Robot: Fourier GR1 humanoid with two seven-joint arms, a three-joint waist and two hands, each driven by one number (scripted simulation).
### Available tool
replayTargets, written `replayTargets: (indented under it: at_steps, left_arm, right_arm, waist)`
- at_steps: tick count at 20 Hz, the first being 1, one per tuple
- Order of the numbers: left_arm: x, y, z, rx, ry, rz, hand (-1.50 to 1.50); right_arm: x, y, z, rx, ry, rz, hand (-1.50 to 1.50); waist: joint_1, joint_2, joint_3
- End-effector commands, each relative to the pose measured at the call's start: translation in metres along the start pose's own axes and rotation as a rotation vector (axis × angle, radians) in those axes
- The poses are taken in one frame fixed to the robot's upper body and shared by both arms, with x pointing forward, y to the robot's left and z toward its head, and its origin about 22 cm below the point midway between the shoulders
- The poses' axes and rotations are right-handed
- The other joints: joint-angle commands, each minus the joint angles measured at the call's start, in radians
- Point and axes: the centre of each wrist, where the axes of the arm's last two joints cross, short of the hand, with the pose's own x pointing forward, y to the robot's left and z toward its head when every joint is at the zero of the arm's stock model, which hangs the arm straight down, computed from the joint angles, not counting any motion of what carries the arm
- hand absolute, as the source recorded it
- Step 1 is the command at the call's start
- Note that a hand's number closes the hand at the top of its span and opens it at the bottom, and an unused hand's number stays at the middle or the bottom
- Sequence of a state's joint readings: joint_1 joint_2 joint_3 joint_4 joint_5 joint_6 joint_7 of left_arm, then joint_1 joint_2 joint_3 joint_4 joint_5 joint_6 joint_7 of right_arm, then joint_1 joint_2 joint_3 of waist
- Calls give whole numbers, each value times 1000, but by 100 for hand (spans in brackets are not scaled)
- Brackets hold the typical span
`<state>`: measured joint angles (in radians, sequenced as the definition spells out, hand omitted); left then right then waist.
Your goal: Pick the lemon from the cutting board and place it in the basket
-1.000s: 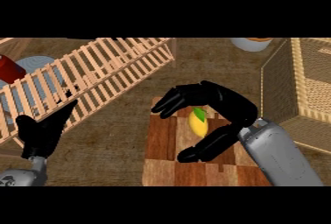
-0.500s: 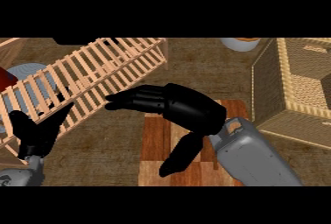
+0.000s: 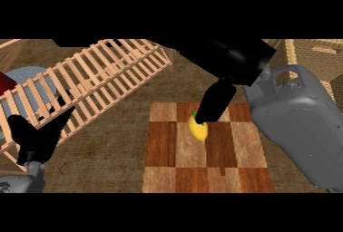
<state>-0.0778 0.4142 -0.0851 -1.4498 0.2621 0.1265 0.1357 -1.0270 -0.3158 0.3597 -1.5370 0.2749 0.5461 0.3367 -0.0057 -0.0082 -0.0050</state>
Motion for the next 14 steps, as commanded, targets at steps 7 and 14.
replayTargets:
  at_steps: [7,14]
  left_arm:
    - [13,6,-16,2,-15,-6,0]
    - [22,9,-17,24,-19,-19,0]
  right_arm:
    - [-26,-79,17,326,85,17,-150]
    - [-82,-73,65,306,44,-149,-150]
  waist:
    - [0,6,4]
    - [-1,9,5]
